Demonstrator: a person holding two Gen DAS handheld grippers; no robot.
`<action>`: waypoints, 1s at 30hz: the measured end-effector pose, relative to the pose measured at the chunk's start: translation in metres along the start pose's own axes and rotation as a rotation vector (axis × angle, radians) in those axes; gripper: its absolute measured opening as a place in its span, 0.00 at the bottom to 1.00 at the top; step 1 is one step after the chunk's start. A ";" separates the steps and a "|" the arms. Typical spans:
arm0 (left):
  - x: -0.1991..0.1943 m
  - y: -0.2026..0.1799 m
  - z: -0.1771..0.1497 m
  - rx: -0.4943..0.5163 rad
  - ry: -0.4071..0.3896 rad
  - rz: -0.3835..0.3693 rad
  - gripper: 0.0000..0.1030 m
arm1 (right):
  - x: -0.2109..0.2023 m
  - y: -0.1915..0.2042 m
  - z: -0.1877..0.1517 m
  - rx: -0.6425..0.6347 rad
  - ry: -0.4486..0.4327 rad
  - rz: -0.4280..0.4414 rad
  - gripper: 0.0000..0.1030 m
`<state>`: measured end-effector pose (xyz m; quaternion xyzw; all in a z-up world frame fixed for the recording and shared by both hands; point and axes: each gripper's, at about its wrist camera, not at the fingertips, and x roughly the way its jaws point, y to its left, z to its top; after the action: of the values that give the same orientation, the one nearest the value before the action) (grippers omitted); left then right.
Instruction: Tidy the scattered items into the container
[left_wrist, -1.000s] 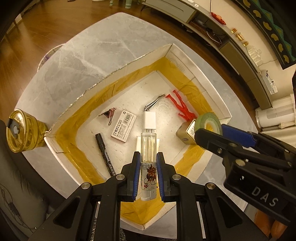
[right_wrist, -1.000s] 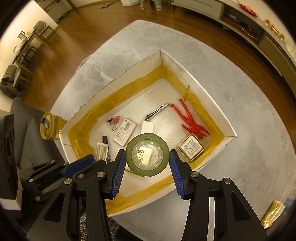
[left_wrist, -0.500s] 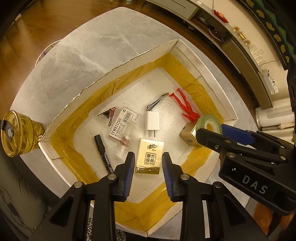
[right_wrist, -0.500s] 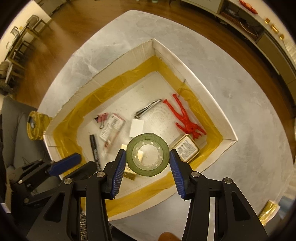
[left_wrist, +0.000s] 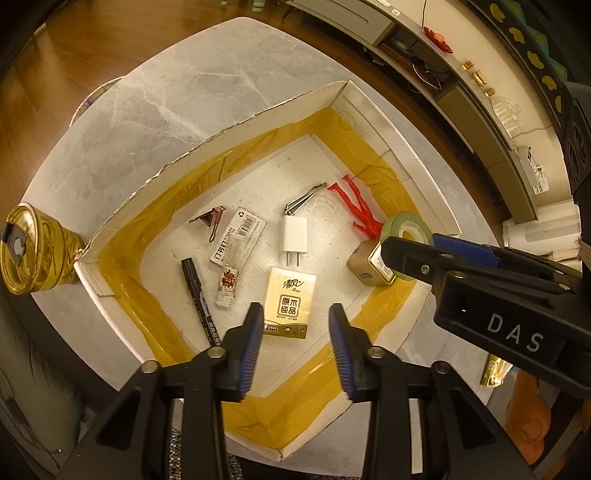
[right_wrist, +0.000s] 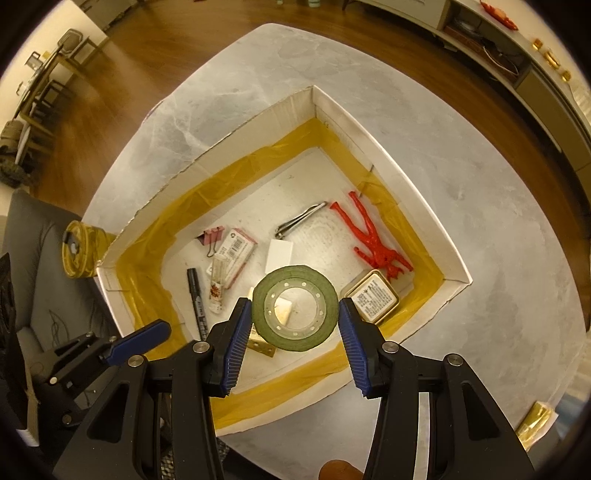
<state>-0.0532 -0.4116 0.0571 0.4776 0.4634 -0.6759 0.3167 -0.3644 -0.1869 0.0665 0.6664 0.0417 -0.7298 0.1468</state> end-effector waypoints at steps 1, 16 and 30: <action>-0.001 0.001 -0.001 -0.003 -0.002 -0.002 0.40 | -0.001 0.001 0.000 -0.003 -0.001 0.004 0.50; -0.018 0.016 0.001 -0.041 -0.050 0.002 0.53 | -0.012 0.014 -0.001 0.004 -0.029 0.030 0.50; -0.019 0.016 -0.005 -0.040 -0.055 0.000 0.53 | -0.011 0.013 -0.004 0.033 -0.030 0.054 0.50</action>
<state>-0.0306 -0.4134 0.0692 0.4524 0.4678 -0.6794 0.3388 -0.3558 -0.1965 0.0791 0.6587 0.0094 -0.7360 0.1563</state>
